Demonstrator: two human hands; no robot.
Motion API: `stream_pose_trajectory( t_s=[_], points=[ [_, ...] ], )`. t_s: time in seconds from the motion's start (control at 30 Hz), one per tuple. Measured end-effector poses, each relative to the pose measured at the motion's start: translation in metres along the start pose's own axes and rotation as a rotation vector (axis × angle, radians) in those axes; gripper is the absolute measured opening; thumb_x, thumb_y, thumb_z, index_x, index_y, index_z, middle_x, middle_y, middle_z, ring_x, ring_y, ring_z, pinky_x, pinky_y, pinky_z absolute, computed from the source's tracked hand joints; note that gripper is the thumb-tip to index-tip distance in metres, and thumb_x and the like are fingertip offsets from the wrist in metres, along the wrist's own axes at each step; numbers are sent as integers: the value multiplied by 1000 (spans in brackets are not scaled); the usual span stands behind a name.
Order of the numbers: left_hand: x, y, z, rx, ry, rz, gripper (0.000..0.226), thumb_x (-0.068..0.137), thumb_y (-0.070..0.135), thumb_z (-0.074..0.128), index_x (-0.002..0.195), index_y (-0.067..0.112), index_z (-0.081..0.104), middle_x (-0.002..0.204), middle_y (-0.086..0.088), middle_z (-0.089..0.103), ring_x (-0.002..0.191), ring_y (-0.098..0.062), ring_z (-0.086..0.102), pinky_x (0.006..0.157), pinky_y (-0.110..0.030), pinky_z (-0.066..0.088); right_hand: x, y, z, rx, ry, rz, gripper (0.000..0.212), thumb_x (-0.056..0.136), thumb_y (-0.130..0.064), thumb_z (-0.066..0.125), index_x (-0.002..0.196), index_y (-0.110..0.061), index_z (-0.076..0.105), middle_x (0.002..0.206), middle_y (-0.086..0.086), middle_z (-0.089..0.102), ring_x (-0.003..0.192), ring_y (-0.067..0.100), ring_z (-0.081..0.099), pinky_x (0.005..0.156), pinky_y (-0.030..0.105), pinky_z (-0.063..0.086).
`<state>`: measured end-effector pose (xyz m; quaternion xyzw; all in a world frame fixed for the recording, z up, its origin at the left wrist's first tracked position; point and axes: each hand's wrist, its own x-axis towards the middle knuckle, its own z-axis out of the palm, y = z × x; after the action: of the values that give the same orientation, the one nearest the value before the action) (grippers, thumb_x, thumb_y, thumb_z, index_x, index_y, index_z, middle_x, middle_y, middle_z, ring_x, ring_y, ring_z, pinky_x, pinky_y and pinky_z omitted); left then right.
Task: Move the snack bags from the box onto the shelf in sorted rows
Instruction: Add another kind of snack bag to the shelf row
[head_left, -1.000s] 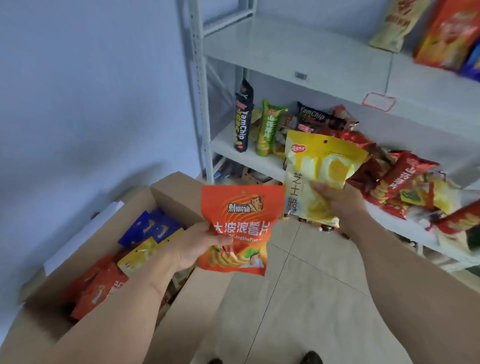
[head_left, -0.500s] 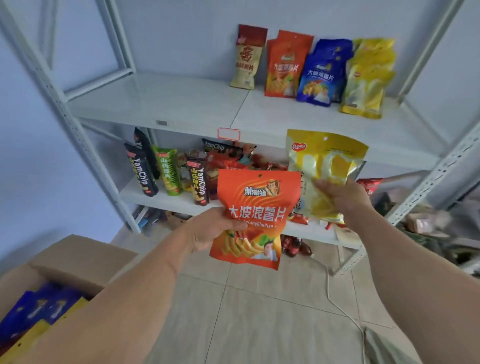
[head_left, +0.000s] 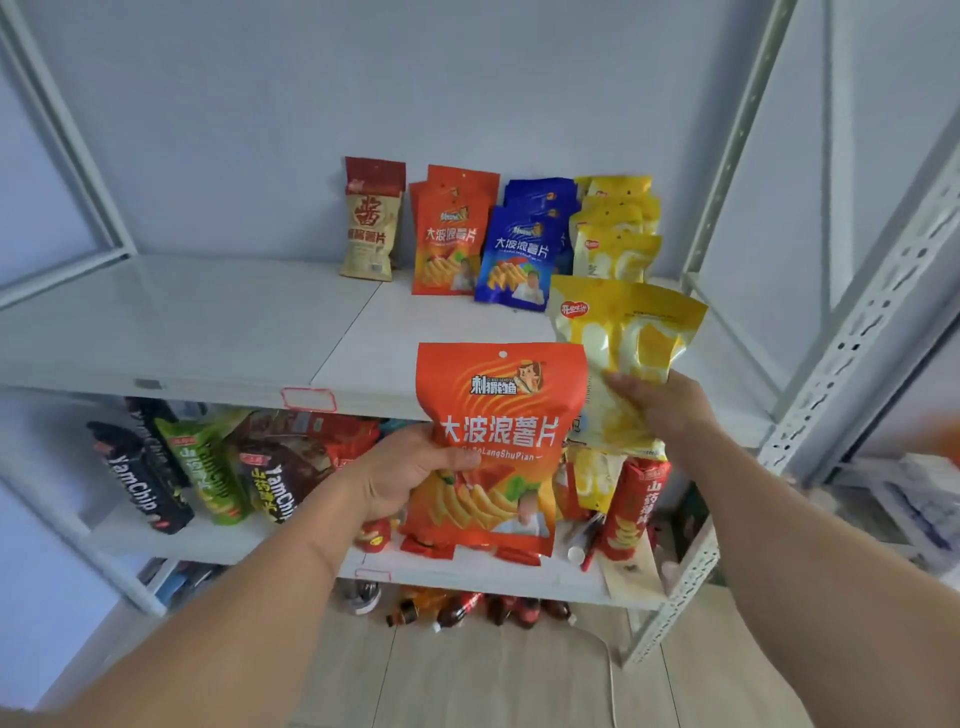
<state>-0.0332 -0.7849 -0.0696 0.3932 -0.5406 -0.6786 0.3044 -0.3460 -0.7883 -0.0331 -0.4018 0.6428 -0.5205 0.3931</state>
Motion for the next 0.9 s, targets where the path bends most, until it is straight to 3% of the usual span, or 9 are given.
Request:
stream_pose_trajectory(
  t_s=[0.17, 0.27, 0.4, 0.53, 0.8, 0.9],
  points=[
    [78, 40, 1, -1, -16, -24, 67, 69, 20, 87, 130, 10, 62, 126, -13, 70, 117, -33, 66, 107, -50, 47, 74, -33, -15, 48, 12, -42, 18, 80, -28, 83, 90, -21, 70, 84, -4, 72, 72, 13, 68, 58, 25, 52],
    [119, 60, 0, 1, -28, -35, 70, 65, 21, 91, 128, 9, 64, 126, -15, 70, 115, -33, 67, 101, -47, 51, 120, -35, -24, 53, 0, -37, 20, 79, -26, 84, 93, -20, 71, 89, -1, 74, 78, 17, 70, 66, 30, 57],
    [168, 75, -4, 9, -26, -46, 73, 64, 23, 93, 130, 9, 64, 127, -14, 69, 119, -34, 65, 106, -49, 47, 180, -28, -33, 53, -3, -6, 26, 75, -28, 86, 96, -19, 73, 96, 3, 76, 89, 25, 73, 84, 41, 60],
    [208, 91, -3, -26, 48, -48, 56, 76, 11, 83, 128, 9, 63, 125, -15, 70, 116, -34, 67, 102, -47, 50, 237, -23, -36, 23, -30, 0, 34, 76, -31, 86, 104, -18, 72, 97, 3, 75, 87, 24, 72, 78, 36, 59],
    [262, 101, -1, -49, 159, -74, 50, 79, 12, 75, 127, 12, 64, 122, -13, 72, 113, -31, 69, 98, -46, 53, 316, -5, -26, -95, -25, 17, 31, 79, -35, 83, 100, -18, 69, 92, 1, 72, 80, 20, 69, 70, 31, 54],
    [278, 99, -5, -56, 185, -81, 50, 79, 13, 74, 127, 12, 63, 120, -13, 73, 112, -32, 69, 96, -46, 54, 335, 3, -25, -208, 19, -8, 40, 79, -44, 81, 101, -14, 68, 94, 6, 71, 85, 25, 68, 78, 38, 56]
  ],
)
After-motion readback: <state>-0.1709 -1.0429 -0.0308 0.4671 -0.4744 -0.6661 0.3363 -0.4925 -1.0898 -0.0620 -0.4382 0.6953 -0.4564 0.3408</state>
